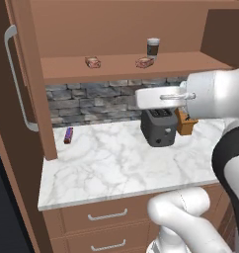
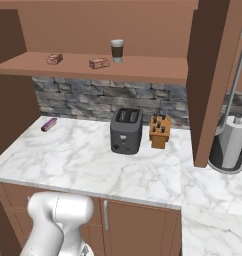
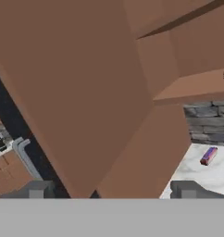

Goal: Pick the bar soap and bar soap from the cabinet and place them on the counter.

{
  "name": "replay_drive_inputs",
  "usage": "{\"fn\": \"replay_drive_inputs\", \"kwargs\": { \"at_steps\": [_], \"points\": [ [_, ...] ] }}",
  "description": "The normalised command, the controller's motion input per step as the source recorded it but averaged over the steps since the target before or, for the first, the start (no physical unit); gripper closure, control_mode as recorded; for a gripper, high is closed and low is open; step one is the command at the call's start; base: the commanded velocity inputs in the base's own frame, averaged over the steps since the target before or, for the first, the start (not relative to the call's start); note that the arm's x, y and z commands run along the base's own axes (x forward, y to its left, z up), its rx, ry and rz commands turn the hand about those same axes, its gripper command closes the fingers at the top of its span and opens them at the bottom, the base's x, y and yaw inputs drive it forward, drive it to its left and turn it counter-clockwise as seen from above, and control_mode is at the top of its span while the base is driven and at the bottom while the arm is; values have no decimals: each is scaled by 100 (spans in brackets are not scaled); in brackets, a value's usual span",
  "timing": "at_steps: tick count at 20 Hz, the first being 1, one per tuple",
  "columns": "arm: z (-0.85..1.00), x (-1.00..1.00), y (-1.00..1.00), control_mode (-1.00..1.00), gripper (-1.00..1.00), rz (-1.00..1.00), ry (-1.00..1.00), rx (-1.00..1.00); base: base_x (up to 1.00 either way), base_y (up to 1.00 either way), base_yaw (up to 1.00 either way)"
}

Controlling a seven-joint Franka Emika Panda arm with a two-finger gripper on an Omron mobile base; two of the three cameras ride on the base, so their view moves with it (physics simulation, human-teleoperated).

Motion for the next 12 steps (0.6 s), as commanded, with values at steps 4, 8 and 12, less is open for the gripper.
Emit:
{"fn": "replay_drive_inputs", "kwargs": {
  "at_steps": [4,8,12],
  "points": [
    [3,0,-17,-100,-100,-25,-4,-16,0,0,0],
    [0,1,-10,-100,-100,-18,-11,-17,0,0,0],
    [2,1,-27,-100,-100,-21,-10,-17,0,0,0]
  ]
}}
